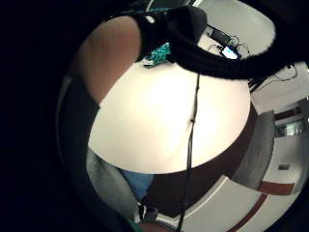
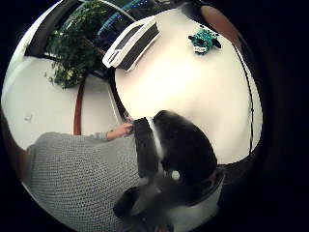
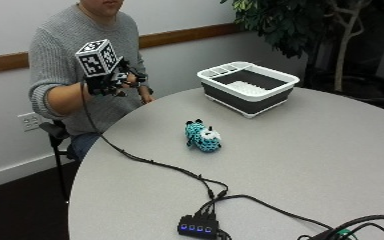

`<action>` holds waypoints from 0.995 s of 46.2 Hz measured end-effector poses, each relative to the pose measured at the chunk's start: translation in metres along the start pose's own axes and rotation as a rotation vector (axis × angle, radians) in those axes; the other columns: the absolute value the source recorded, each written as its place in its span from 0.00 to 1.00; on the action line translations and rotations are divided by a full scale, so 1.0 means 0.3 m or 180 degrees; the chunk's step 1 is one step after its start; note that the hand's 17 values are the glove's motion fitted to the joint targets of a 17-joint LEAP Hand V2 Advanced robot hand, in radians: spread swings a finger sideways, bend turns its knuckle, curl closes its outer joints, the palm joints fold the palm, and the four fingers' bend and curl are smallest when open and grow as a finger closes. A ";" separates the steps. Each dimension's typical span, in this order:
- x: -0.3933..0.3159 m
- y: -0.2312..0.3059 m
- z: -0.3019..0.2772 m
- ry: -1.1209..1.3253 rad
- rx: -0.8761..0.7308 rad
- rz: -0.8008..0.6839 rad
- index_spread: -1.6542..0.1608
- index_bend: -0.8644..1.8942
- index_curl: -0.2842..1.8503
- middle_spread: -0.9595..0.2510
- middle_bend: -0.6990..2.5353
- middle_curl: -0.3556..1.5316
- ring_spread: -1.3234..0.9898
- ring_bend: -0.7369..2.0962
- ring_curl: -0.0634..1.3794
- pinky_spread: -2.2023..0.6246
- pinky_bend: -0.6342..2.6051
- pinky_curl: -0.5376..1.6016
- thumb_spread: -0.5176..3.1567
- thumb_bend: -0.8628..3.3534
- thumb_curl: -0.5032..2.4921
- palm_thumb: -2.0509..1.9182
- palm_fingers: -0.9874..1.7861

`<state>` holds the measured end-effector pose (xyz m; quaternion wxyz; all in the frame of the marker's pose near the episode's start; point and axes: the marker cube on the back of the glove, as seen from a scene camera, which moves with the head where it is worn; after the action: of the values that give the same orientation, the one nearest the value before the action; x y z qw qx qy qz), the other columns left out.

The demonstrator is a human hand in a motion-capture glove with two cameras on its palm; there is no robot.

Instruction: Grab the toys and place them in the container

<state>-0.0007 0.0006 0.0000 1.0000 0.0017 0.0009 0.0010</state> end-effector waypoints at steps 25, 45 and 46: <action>0.018 -0.385 0.007 -0.0089 -0.0186 -0.0243 0.72 0.42 0.25 0.67 0.27 0.27 0.54 0.33 0.10 0.81 0.41 0.37 0.50 0.20 0.19 0.50 0.35; 0.165 -0.971 0.140 0.0264 -0.0636 0.0305 0.72 0.39 0.28 0.67 0.26 0.29 0.53 0.32 0.14 0.81 0.44 0.39 0.52 0.20 0.21 0.51 0.33; 0.177 -0.970 0.175 0.0307 -0.0683 0.0370 0.72 0.39 0.28 0.67 0.26 0.29 0.53 0.32 0.14 0.81 0.44 0.39 0.52 0.20 0.21 0.51 0.33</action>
<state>0.0531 -0.2905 0.0515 0.9915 -0.1053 0.0488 0.0592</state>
